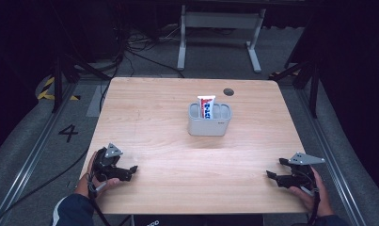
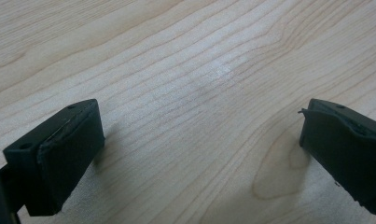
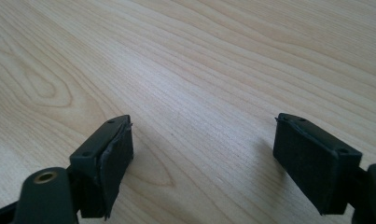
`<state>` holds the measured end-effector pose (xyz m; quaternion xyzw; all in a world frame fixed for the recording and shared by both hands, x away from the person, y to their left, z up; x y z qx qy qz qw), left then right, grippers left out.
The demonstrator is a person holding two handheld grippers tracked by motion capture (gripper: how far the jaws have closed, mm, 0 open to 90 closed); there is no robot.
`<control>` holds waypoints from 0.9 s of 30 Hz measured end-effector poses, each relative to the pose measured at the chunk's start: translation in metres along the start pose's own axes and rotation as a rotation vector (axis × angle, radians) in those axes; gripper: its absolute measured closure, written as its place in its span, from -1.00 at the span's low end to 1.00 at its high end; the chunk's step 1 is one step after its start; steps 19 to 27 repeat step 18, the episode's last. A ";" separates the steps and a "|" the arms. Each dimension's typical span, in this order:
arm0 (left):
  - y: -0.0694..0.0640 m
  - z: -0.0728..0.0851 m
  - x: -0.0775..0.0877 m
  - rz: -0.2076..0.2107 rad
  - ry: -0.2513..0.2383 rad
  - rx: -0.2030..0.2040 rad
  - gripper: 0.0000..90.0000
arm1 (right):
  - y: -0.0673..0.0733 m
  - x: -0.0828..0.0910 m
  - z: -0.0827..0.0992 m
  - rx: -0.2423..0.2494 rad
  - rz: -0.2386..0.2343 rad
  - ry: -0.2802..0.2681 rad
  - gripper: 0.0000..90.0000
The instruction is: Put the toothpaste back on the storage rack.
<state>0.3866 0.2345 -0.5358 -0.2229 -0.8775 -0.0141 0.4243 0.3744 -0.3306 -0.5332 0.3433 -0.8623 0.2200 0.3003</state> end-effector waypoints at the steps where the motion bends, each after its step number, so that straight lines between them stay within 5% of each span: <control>1: 0.000 0.000 0.000 0.000 0.000 0.000 -0.99 | 0.000 0.000 0.000 0.000 0.000 0.000 -0.54; 27: 0.000 0.000 0.000 0.000 0.004 0.007 -1.00 | 0.000 0.000 0.000 -0.003 0.002 0.002 -0.56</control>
Point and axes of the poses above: each handheld gripper's, and its own axes: x roughly backward along the jaws, z roughly out of its underside, y roughly to its left, the point moved 7 cm from there along -x, roughly forward along the jaws, and after that the axes turned 14 degrees about x, right-handed, at the moved point
